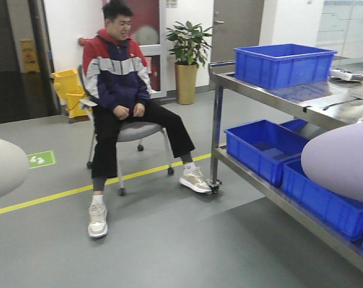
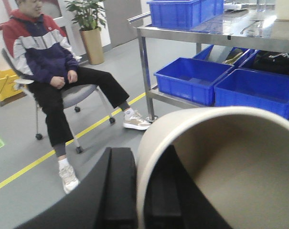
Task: Grab cup from conveyor and place in blue bin
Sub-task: 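Drive the base away from the conveyor to the cart of blue bins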
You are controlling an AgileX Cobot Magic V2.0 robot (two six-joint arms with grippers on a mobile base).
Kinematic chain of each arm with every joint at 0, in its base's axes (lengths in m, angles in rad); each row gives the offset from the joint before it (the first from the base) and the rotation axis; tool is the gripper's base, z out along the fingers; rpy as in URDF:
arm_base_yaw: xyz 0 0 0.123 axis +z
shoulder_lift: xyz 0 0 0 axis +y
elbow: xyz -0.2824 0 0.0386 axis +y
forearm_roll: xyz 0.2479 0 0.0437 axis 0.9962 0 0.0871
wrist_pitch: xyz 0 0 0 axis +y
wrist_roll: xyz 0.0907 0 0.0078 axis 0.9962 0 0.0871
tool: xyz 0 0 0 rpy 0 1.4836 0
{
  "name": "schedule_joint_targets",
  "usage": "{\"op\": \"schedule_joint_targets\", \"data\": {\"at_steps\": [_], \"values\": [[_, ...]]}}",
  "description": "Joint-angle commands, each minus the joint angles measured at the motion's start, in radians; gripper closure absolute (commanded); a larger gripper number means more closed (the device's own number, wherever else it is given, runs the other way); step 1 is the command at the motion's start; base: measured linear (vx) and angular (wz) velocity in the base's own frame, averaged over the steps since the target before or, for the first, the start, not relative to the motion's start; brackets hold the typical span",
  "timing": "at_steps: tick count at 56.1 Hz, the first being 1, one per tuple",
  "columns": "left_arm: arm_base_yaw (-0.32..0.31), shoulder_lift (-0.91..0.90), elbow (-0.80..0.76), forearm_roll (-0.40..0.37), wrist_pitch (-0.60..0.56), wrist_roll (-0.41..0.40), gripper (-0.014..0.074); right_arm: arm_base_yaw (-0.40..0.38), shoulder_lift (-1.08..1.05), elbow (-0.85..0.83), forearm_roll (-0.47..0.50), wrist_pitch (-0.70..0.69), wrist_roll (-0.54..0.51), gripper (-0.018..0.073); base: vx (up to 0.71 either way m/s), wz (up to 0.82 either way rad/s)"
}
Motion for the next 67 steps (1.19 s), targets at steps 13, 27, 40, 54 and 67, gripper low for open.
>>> {"op": "schedule_joint_targets", "data": {"at_steps": [13, 27, 40, 54, 67], "values": [[-0.007, -0.002, -0.034, -0.017, -0.089, -0.002, 0.0603, 0.001, -0.003, -0.027, 0.005, -0.089, -0.004, 0.0568, 0.33, -0.27], [-0.007, -0.002, -0.034, -0.017, -0.089, -0.002, 0.0603, 0.001, -0.003, -0.027, 0.005, -0.089, -0.004, 0.0568, 0.36, -0.29], [-0.007, -0.002, -0.034, -0.017, -0.089, -0.002, 0.0603, 0.001, -0.003, -0.027, 0.005, -0.089, -0.004, 0.0568, 0.39, -0.27], [-0.007, -0.002, -0.034, -0.017, -0.089, -0.002, 0.0603, 0.001, -0.003, -0.027, 0.005, -0.089, -0.004, 0.0568, 0.40, -0.29], [-0.007, -0.002, -0.034, -0.017, -0.089, -0.002, 0.0603, 0.001, -0.003, -0.027, 0.005, -0.089, -0.004, 0.0568, 0.38, -0.40]]}}
